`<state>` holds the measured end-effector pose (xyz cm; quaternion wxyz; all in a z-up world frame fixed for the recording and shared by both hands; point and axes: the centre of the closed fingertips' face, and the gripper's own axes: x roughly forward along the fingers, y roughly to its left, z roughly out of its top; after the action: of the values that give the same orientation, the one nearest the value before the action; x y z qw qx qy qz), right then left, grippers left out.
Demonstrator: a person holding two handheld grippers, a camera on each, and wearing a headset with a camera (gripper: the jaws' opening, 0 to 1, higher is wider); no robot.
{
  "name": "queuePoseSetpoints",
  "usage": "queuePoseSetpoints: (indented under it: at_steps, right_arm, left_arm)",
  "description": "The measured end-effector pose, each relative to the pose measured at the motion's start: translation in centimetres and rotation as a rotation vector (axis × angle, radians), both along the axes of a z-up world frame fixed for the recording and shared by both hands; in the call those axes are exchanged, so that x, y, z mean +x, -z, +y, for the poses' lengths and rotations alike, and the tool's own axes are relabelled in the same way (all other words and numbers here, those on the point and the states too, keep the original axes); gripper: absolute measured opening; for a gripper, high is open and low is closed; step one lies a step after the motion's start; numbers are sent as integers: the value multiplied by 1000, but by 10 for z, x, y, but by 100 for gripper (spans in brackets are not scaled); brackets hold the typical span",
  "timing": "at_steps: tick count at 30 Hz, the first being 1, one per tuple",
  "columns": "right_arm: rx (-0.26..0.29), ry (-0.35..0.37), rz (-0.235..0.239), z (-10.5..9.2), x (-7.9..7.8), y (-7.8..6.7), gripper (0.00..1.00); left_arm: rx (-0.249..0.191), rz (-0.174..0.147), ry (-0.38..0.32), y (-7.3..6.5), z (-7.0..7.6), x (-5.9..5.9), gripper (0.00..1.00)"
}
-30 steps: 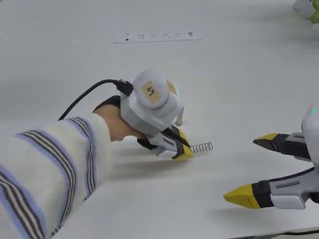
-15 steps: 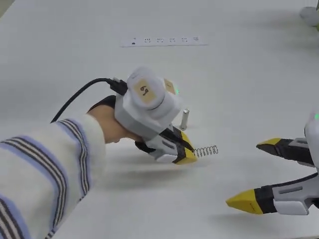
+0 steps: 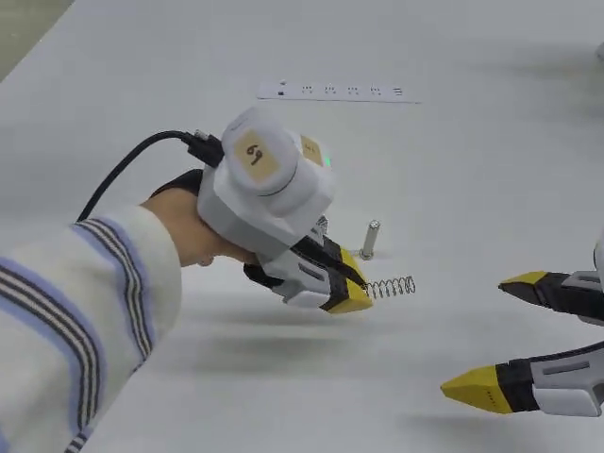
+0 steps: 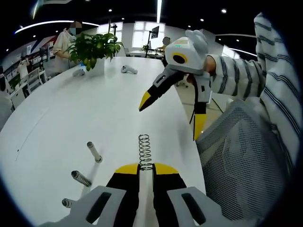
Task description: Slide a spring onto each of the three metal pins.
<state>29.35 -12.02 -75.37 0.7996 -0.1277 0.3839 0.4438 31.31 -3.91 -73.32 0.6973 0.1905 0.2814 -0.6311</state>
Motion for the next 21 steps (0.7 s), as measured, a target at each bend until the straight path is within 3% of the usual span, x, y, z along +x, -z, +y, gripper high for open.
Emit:
queuePoseSetpoints:
  at_steps: [21]
  right_arm:
    - [10, -50, -36, 20, 5, -14, 85]
  left_arm:
    - [-17, -21, -104, -18, 45, -13, 2]
